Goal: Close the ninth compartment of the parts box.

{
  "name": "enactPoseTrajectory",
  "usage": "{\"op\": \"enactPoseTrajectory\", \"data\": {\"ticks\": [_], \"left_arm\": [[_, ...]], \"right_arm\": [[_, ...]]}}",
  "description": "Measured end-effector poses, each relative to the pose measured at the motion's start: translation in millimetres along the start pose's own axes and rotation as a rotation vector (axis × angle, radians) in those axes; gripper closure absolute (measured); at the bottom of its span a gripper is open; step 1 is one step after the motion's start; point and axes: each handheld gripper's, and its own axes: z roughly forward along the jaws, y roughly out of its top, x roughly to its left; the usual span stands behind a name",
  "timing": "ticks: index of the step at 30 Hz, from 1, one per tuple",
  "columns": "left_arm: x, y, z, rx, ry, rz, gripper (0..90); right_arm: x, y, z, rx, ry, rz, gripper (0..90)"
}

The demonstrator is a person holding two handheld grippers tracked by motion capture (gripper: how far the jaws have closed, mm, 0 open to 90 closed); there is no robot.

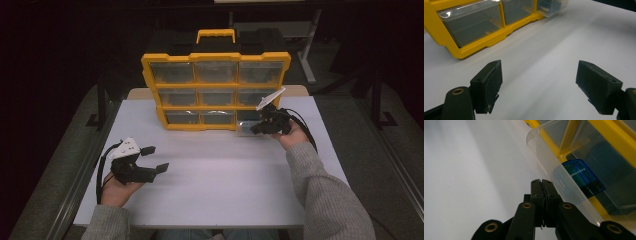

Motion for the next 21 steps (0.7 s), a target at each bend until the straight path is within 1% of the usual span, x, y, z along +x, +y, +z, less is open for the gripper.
{"op": "enactPoseTrajectory", "data": {"ticks": [6,18,21], "left_arm": [[0.1,0.1,-0.3,0.0,0.0,0.0,21.5],[0.2,-0.2,0.2,-0.005,0.0,-0.004,21.4],[0.5,-0.3,0.1,-0.004,0.0,-0.001,21.4]], "right_arm": [[-2.4,-0.4,0.3,-0.004,-0.004,0.014,86.9],[-4.8,1.3,1.6,-0.006,-0.019,0.02,86.9],[-5.8,2.0,2.3,-0.009,-0.025,0.015,86.7]]}}
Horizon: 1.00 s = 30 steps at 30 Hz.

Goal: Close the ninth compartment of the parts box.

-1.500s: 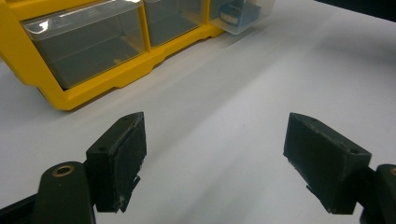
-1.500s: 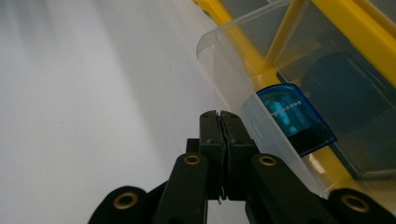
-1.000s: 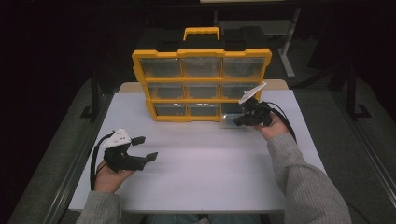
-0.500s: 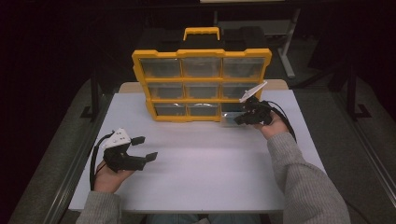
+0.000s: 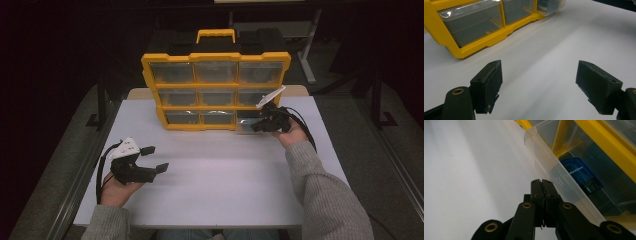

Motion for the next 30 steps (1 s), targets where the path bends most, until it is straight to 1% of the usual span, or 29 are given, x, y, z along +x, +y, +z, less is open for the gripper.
{"op": "enactPoseTrajectory", "data": {"ticks": [4,7,10,11,21,26,27,30], "left_arm": [[0.1,0.0,-0.3,-0.003,0.0,-0.001,21.5],[0.2,0.0,-0.6,-0.002,0.0,-0.001,21.5],[0.5,0.0,-0.9,0.0,0.001,0.001,21.5],[1.0,0.0,-1.0,0.001,0.001,0.008,21.5],[1.0,-0.1,-1.4,0.0,0.002,0.004,21.5],[1.0,-0.5,-1.6,-0.003,0.003,-0.001,21.6],[1.1,-0.2,-2.1,0.004,0.004,0.0,21.6],[1.1,-0.2,-2.1,0.006,0.004,-0.002,21.6]], "right_arm": [[-0.5,1.2,0.3,0.003,-0.006,0.005,86.4],[-1.7,2.2,1.1,0.002,-0.016,-0.005,86.3],[-2.3,3.4,1.2,0.005,-0.018,-0.002,86.3],[-2.9,3.6,1.3,0.004,-0.022,-0.004,86.3],[-4.0,4.8,2.9,0.001,-0.049,0.0,86.3],[-4.4,5.4,3.9,-0.001,-0.063,-0.007,86.3],[-4.5,5.4,3.9,-0.001,-0.068,-0.004,86.3],[-5.5,5.2,4.1,-0.001,-0.066,-0.002,86.3]]}}
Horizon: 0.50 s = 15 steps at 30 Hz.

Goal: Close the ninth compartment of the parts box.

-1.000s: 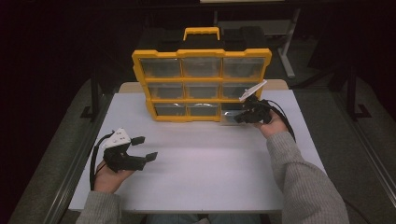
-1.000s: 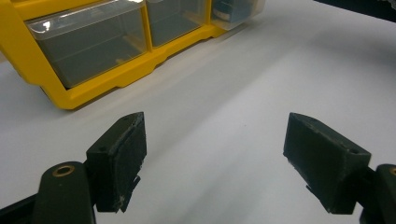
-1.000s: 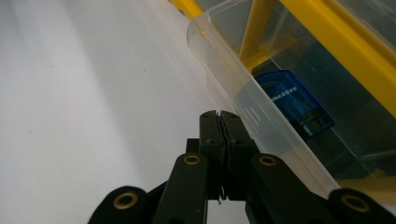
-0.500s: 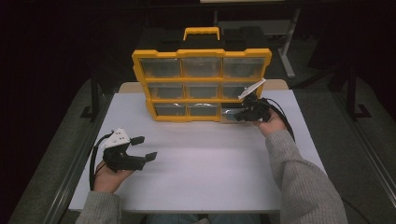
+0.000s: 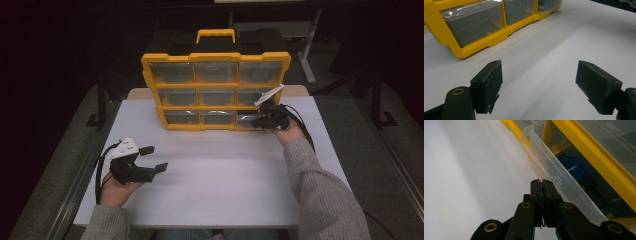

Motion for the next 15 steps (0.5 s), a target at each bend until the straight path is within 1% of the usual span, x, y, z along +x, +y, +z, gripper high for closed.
{"op": "enactPoseTrajectory", "data": {"ticks": [3,4,5,8,11,15], "left_arm": [[0.2,0.0,-0.1,0.0,0.0,0.001,21.6],[0.3,0.0,-0.1,-0.001,0.0,0.0,21.6],[0.4,-0.3,0.3,-0.006,0.0,0.0,21.6],[1.3,-0.4,-0.1,-0.004,0.001,0.004,21.6],[1.3,-0.8,0.4,-0.007,0.001,-0.005,21.6],[2.3,-1.3,1.0,-0.008,0.001,-0.006,21.7]], "right_arm": [[-0.8,0.0,0.2,-0.004,-0.007,0.001,86.3],[-0.5,0.1,0.5,-0.008,-0.002,0.008,86.3],[-1.9,-0.1,0.5,-0.006,-0.012,-0.002,86.3],[-2.1,-0.2,1.2,-0.005,-0.018,0.005,86.3],[-2.5,-0.1,2.1,-0.008,-0.021,0.015,86.3],[-3.1,0.1,3.1,-0.018,-0.048,0.012,86.4]]}}
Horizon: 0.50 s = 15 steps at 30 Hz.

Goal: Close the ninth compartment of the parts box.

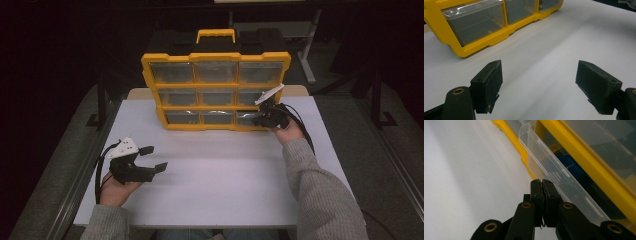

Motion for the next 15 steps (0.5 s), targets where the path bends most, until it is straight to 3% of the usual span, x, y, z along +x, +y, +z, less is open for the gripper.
{"op": "enactPoseTrajectory", "data": {"ticks": [10,15], "left_arm": [[1.6,-0.8,1.5,0.01,0.0,0.004,21.7],[1.9,-1.0,1.8,0.015,0.001,0.003,21.6]], "right_arm": [[-7.0,-1.9,1.5,-0.034,-0.06,0.008,87.4],[-9.3,-2.7,2.3,-0.038,-0.049,0.02,88.5]]}}
